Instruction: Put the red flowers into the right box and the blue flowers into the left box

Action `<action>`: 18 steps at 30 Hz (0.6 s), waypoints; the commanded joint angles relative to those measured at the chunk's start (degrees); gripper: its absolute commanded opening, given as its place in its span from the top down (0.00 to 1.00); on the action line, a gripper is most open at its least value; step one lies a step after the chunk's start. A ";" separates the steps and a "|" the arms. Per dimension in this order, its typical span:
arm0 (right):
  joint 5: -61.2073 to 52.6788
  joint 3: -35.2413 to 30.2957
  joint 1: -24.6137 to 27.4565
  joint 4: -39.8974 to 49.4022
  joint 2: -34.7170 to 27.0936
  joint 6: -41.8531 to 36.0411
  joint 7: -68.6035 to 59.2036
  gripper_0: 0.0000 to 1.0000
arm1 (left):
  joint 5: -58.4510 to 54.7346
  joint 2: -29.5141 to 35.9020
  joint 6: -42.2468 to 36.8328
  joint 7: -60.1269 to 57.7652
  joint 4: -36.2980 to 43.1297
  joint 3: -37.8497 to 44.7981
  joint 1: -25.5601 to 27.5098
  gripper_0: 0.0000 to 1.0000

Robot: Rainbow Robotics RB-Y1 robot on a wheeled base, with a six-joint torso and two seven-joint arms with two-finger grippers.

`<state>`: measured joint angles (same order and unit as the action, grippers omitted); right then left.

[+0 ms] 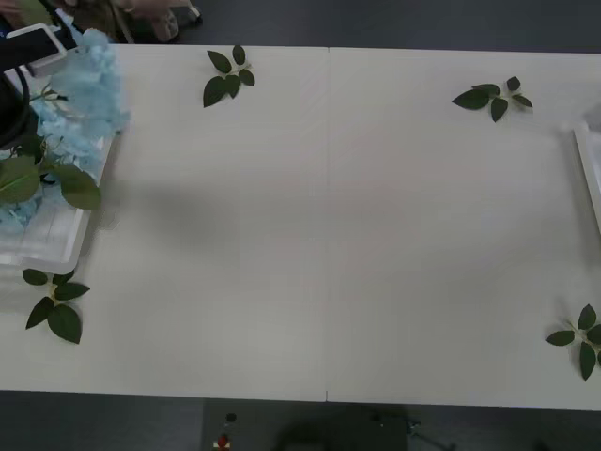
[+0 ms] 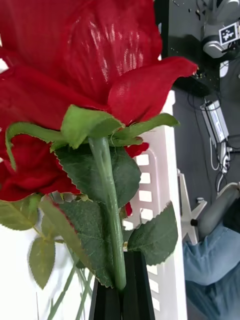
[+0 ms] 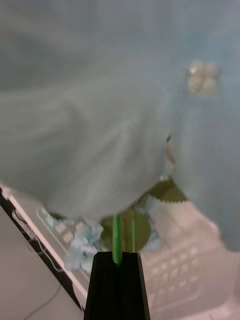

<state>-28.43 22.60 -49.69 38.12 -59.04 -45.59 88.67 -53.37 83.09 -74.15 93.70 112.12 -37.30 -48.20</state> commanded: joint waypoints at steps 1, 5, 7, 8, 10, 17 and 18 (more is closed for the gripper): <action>0.31 -1.07 -0.94 -3.14 1.12 3.93 1.86 1.00 | 0.02 3.57 1.99 9.92 -2.52 3.46 11.55 1.00; 0.31 -0.72 -0.94 -3.32 1.12 4.72 2.12 0.72 | 12.24 4.80 9.73 12.82 -5.95 3.81 20.78 1.00; 0.40 -0.72 -0.85 -3.32 1.12 4.72 2.12 0.62 | 13.99 4.98 13.16 14.40 -7.44 3.81 24.03 1.00; 0.40 -0.72 -0.85 -3.32 1.12 4.72 2.21 0.56 | 14.08 4.89 16.14 14.49 -8.85 3.72 25.88 1.00; 0.31 -0.72 -0.85 -3.40 1.12 4.72 2.30 0.51 | 15.22 4.89 20.27 14.49 -11.04 3.81 27.20 1.00; -7.25 -0.72 -0.58 -4.28 1.21 5.77 4.85 0.42 | 18.39 3.13 35.04 15.72 -23.87 3.72 28.25 0.36; -11.03 -0.72 -0.58 -3.49 1.21 5.69 7.04 0.42 | 18.39 2.69 37.32 15.98 -25.63 3.72 28.34 0.21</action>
<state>-34.45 22.48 -49.67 33.53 -57.03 -39.76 89.01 -34.95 86.51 -40.66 106.21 90.18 -35.05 -18.65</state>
